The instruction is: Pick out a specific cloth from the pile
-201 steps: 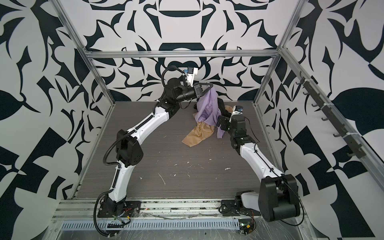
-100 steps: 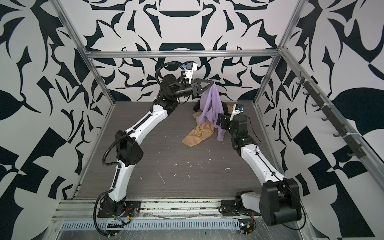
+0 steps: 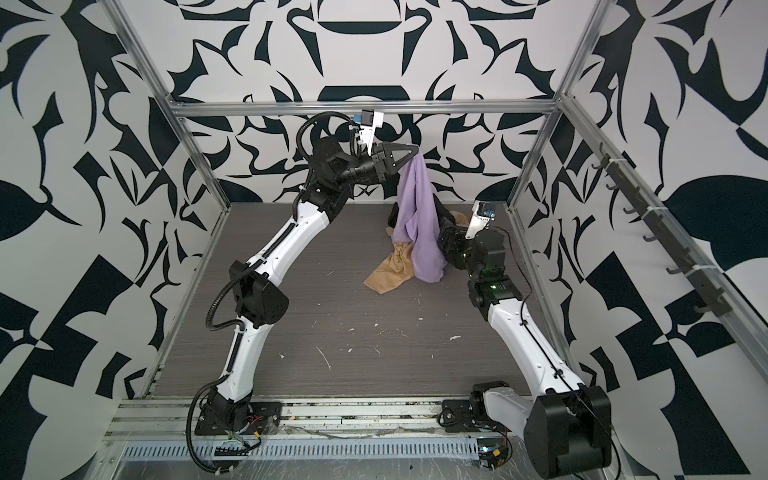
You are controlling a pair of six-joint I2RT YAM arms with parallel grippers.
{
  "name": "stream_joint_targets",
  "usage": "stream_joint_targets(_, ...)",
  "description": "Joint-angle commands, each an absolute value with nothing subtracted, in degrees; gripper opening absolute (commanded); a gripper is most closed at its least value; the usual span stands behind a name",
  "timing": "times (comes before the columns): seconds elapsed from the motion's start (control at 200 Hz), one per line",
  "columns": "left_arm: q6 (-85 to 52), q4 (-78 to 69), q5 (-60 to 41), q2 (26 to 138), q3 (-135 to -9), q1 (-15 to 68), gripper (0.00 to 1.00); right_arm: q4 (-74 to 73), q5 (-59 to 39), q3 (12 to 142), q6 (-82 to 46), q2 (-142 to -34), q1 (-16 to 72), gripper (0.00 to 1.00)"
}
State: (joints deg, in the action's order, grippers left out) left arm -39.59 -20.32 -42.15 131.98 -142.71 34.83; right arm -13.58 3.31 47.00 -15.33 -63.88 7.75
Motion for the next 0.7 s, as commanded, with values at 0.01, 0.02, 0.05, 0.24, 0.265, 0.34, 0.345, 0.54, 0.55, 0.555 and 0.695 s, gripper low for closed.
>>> stream_joint_targets(0.01,-40.70,-24.56,-37.76,130.92,-144.42,34.89,0.00,-15.65,3.60,46.67,-14.70,-61.88,7.83,1.00)
stream_joint_targets(0.02,-40.80,-24.51,-37.19,130.79,-144.32,34.89,0.00,-15.64,3.60,46.62,-14.68,-61.88,7.76,1.00)
stream_joint_targets(0.05,-41.10,-24.48,-35.61,130.53,-144.05,34.89,0.00,-15.56,3.59,46.66,-14.62,-61.79,7.81,1.00)
stream_joint_targets(0.24,-42.15,-26.32,-29.50,129.83,-143.92,34.97,0.00,-15.40,3.43,47.06,-14.74,-61.28,7.82,1.00)
stream_joint_targets(0.265,-42.61,-26.68,-28.33,129.57,-143.41,34.99,0.00,-15.38,3.47,47.19,-14.76,-61.26,7.80,1.00)
stream_joint_targets(0.34,-44.39,-28.82,-23.74,128.64,-140.62,35.36,0.00,-15.49,3.26,47.27,-15.30,-61.17,7.82,1.00)
stream_joint_targets(0.345,-44.47,-29.00,-23.51,128.61,-140.40,35.39,0.00,-15.52,3.21,47.28,-15.34,-61.17,7.82,1.00)
stream_joint_targets(0.54,-45.34,-29.21,-18.83,128.05,-139.47,36.21,0.00,-15.45,-0.56,48.32,-14.84,-62.03,7.85,1.00)
stream_joint_targets(0.55,-45.39,-29.14,-18.75,128.06,-139.66,36.21,0.00,-15.40,-0.67,48.42,-14.79,-62.09,7.85,1.00)
stream_joint_targets(0.555,-45.42,-29.07,-18.69,128.06,-139.74,36.21,0.00,-15.35,-0.73,48.43,-14.82,-62.11,7.84,1.00)
stream_joint_targets(0.695,-45.14,-26.44,-16.71,128.31,-142.89,36.55,0.00,-15.09,-1.52,49.00,-15.73,-62.18,7.82,1.00)
